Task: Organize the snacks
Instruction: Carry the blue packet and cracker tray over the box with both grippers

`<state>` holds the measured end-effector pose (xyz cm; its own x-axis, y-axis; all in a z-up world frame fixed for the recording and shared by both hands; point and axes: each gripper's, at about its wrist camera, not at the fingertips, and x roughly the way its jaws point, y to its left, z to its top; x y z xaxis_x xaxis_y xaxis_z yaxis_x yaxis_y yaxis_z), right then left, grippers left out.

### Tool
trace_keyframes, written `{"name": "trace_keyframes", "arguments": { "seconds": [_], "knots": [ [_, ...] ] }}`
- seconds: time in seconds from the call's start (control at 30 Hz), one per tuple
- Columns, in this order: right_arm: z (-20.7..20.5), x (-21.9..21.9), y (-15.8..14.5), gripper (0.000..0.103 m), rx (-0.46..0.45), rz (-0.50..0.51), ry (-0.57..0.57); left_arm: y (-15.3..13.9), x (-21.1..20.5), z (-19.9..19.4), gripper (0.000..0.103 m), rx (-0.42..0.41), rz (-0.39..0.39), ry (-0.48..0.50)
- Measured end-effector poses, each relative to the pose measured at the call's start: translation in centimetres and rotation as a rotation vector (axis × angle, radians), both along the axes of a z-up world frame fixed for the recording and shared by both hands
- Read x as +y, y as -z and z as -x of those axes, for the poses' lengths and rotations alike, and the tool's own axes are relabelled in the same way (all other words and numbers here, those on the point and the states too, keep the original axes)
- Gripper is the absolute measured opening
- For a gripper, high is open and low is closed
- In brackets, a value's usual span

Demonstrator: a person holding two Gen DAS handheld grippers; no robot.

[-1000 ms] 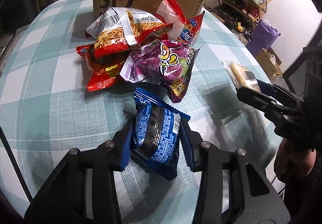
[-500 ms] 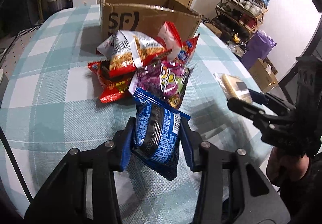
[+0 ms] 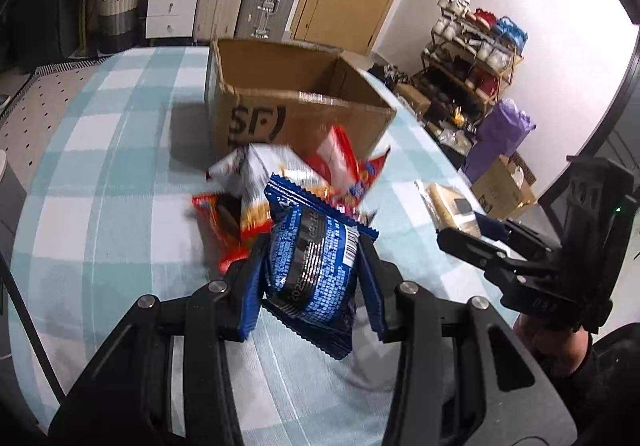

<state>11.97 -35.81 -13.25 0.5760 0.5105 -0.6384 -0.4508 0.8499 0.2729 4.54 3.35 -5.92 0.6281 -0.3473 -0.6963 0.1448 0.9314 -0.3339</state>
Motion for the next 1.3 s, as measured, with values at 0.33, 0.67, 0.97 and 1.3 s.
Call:
{"name": "trace_keyframes", "arguments": {
  "seconds": [0.33, 0.67, 0.97, 1.3],
  "knots": [
    [-3.4, 1.5, -3.9, 0.064, -0.063, -0.016, -0.031, -4.1, 0.2, -4.0, 0.039, -0.071, -0.016, 0.028],
    [-7.4, 3.7, -7.3, 0.064, -0.112, -0.016, -0.070, -6.7, -0.4, -8.9, 0.039, -0.085, -0.008, 0.053],
    [-11.1, 5.2, -9.5, 0.064, -0.131, -0.007, -0.106, -8.7, 0.2, -13.7, 0.039, -0.091, 0.002, 0.026],
    [-16.2, 6.5, -10.4, 0.064, -0.109, -0.006, -0.109, -9.9, 0.4, -19.7, 0.039, -0.075, -0.012, 0.025]
  ]
}}
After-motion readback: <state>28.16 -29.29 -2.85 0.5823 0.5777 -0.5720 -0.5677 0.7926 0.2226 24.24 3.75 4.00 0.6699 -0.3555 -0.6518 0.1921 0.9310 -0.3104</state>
